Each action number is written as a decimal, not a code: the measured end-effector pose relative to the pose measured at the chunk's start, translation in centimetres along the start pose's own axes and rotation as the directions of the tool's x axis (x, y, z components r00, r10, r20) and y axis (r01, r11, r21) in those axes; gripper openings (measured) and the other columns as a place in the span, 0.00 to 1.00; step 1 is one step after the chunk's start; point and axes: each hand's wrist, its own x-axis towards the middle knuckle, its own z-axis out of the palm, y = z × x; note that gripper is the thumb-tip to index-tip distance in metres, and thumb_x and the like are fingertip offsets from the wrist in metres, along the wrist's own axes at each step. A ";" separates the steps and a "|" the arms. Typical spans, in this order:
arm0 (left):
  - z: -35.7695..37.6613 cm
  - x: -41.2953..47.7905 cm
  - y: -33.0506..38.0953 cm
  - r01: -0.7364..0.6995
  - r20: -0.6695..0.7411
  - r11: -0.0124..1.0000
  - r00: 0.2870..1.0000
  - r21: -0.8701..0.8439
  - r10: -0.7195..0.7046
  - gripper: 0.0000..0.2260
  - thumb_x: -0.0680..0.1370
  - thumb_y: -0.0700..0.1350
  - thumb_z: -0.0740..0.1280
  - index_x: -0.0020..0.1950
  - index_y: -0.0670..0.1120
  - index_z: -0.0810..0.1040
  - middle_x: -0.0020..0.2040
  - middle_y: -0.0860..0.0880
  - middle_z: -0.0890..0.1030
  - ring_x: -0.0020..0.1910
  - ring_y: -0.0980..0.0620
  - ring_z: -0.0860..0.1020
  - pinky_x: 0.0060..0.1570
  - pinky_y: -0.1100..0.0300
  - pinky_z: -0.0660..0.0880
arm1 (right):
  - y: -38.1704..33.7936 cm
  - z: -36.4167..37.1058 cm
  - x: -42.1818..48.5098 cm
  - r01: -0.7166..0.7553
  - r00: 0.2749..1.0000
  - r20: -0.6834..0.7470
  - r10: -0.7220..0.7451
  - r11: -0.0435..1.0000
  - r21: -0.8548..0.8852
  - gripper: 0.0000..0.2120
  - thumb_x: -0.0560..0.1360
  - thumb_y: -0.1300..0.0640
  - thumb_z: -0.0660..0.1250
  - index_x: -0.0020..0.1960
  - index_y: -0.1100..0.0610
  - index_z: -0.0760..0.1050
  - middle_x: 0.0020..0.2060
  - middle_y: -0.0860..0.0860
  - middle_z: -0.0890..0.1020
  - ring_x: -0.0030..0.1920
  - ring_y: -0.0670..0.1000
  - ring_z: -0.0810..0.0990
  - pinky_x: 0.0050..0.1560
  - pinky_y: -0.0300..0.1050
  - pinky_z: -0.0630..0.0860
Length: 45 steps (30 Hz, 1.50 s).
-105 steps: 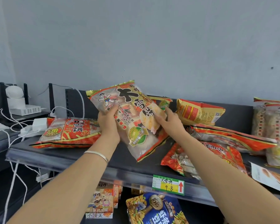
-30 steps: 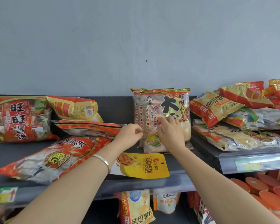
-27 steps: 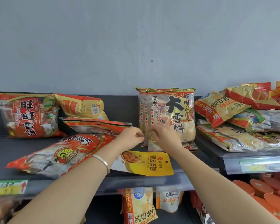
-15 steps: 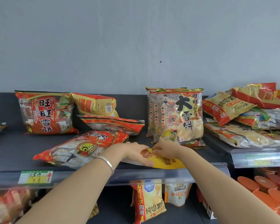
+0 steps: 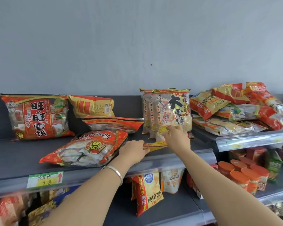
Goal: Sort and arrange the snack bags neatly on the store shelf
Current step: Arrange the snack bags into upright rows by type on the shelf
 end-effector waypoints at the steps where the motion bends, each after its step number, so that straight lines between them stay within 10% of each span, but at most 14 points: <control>1: 0.0 0.0 -0.1 0.021 -0.024 0.999 0.999 -0.044 -0.022 0.18 0.80 0.57 0.56 0.63 0.48 0.71 0.59 0.45 0.77 0.57 0.42 0.74 0.53 0.49 0.74 | -0.3 -0.4 -0.6 -0.037 0.997 -0.071 0.040 0.999 0.040 0.22 0.80 0.47 0.57 0.71 0.53 0.67 0.71 0.56 0.66 0.67 0.63 0.68 0.62 0.55 0.70; 4: 0.0 0.1 -0.1 0.060 -0.065 0.985 0.995 -0.161 -0.071 0.16 0.80 0.57 0.55 0.57 0.47 0.71 0.54 0.44 0.78 0.52 0.41 0.76 0.50 0.48 0.74 | -1.4 -0.9 -1.9 -0.150 0.978 -0.071 0.194 0.903 0.403 0.31 0.80 0.45 0.58 0.77 0.56 0.53 0.75 0.59 0.58 0.70 0.63 0.63 0.67 0.58 0.67; 7: 0.2 -0.6 0.0 0.052 -0.089 0.987 0.994 -0.153 -0.066 0.17 0.80 0.56 0.56 0.59 0.46 0.70 0.55 0.44 0.77 0.55 0.41 0.75 0.51 0.47 0.74 | -2.5 -0.3 -2.5 -0.299 0.932 0.116 0.343 0.551 0.779 0.41 0.76 0.39 0.62 0.78 0.49 0.40 0.73 0.56 0.63 0.67 0.62 0.69 0.64 0.61 0.72; 13: 0.6 -2.1 -0.8 0.014 -0.175 0.972 0.983 -0.233 -0.056 0.16 0.81 0.55 0.56 0.60 0.44 0.70 0.57 0.42 0.76 0.56 0.41 0.74 0.52 0.47 0.73 | -4.9 0.6 -3.3 -0.411 0.849 0.274 0.451 0.239 0.880 0.49 0.69 0.39 0.72 0.77 0.47 0.45 0.58 0.56 0.73 0.54 0.61 0.79 0.53 0.61 0.79; 19: -1.0 -2.9 -0.7 -0.112 -0.107 0.872 0.992 -0.476 0.069 0.27 0.74 0.55 0.67 0.71 0.49 0.66 0.66 0.45 0.72 0.64 0.44 0.71 0.62 0.47 0.71 | -7.3 1.3 -4.3 -0.580 0.807 0.483 0.339 0.302 0.757 0.12 0.76 0.60 0.67 0.58 0.62 0.74 0.50 0.62 0.80 0.45 0.61 0.81 0.36 0.53 0.80; 23: -2.6 -4.5 -1.7 -0.183 -0.120 0.887 0.982 -0.424 0.145 0.27 0.73 0.59 0.66 0.71 0.57 0.67 0.67 0.51 0.70 0.64 0.48 0.71 0.60 0.47 0.72 | -7.5 1.7 -3.5 -0.476 0.866 0.326 0.381 0.425 0.770 0.14 0.75 0.56 0.67 0.58 0.59 0.72 0.52 0.60 0.80 0.47 0.60 0.80 0.43 0.58 0.81; 26: -4.2 -5.5 -3.3 -0.179 -0.265 0.977 0.954 -0.118 0.143 0.20 0.77 0.57 0.61 0.67 0.52 0.71 0.64 0.50 0.73 0.64 0.48 0.70 0.56 0.50 0.73 | -8.0 0.7 -3.9 -0.368 0.917 0.160 0.366 0.615 0.697 0.08 0.79 0.51 0.60 0.51 0.55 0.73 0.47 0.57 0.81 0.45 0.59 0.81 0.48 0.56 0.80; 30: -4.1 -6.5 -6.6 -0.033 -0.111 0.968 0.992 0.247 0.063 0.24 0.78 0.56 0.60 0.73 0.52 0.64 0.71 0.49 0.67 0.71 0.46 0.62 0.66 0.47 0.61 | -8.2 0.8 -4.1 -0.273 0.954 0.066 0.292 0.757 0.594 0.12 0.81 0.50 0.55 0.56 0.55 0.73 0.47 0.56 0.80 0.47 0.59 0.80 0.47 0.51 0.76; 45: -7.9 -10.9 -16.0 0.457 -0.190 0.815 0.890 0.358 -0.415 0.15 0.78 0.44 0.59 0.64 0.53 0.70 0.59 0.50 0.78 0.60 0.46 0.74 0.66 0.44 0.61 | -11.0 3.7 -3.3 -0.159 0.980 -0.012 0.197 0.826 0.541 0.15 0.83 0.55 0.49 0.58 0.57 0.73 0.52 0.57 0.79 0.49 0.59 0.75 0.48 0.48 0.69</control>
